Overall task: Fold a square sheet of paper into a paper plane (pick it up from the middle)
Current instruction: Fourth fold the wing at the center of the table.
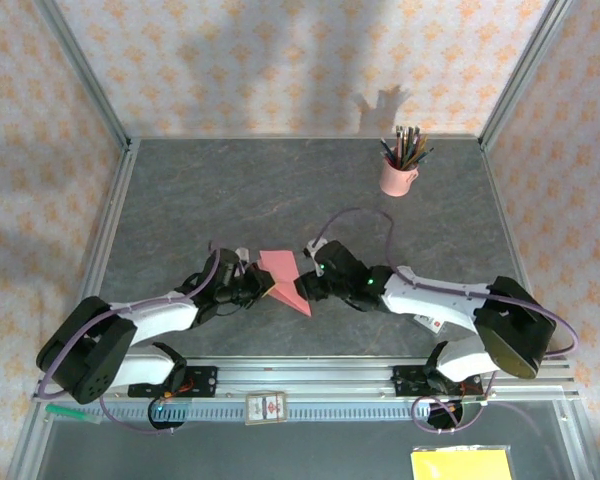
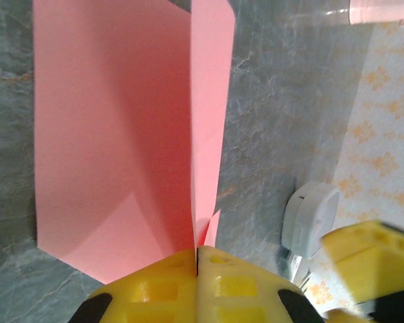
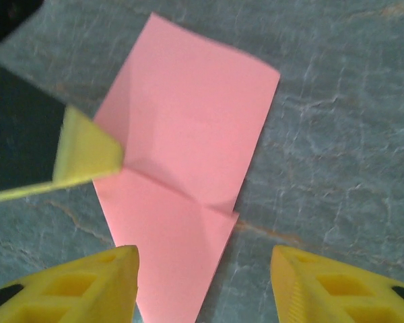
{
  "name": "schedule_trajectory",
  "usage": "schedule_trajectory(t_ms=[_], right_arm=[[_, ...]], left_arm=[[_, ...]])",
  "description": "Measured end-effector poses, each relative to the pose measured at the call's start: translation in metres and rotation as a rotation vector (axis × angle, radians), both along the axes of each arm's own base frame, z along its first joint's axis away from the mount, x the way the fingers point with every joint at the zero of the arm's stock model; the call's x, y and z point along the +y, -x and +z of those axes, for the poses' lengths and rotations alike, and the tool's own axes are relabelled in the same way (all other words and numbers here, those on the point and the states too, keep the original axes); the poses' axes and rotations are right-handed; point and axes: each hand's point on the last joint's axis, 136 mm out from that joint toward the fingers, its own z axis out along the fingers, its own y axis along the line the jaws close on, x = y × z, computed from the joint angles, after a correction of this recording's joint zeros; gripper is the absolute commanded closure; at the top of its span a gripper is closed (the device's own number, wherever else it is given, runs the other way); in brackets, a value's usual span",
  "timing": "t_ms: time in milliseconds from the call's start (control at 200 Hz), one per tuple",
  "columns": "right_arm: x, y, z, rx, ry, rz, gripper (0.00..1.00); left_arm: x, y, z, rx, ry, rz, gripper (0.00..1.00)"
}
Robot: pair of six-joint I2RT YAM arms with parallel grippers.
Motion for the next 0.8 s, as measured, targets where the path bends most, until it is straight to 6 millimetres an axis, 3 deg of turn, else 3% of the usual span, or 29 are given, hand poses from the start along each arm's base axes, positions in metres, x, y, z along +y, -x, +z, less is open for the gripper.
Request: schedule_trajectory(t_ms=[280, 430, 801], right_arm=[[0.024, 0.025, -0.005, -0.108, 0.008, 0.053, 0.51], [0.034, 0.032, -0.018, -0.139, 0.046, 0.069, 0.53], [0.031, 0.022, -0.044, -0.2, 0.162, 0.024, 0.58]], left_arm=[[0.004, 0.002, -0.007, 0.071, -0.013, 0.039, 1.0], [0.001, -0.003, -0.004, 0.076, -0.016, 0.039, 1.0], [0.0, -0.004, -0.003, 0.1, -0.032, 0.033, 1.0]])
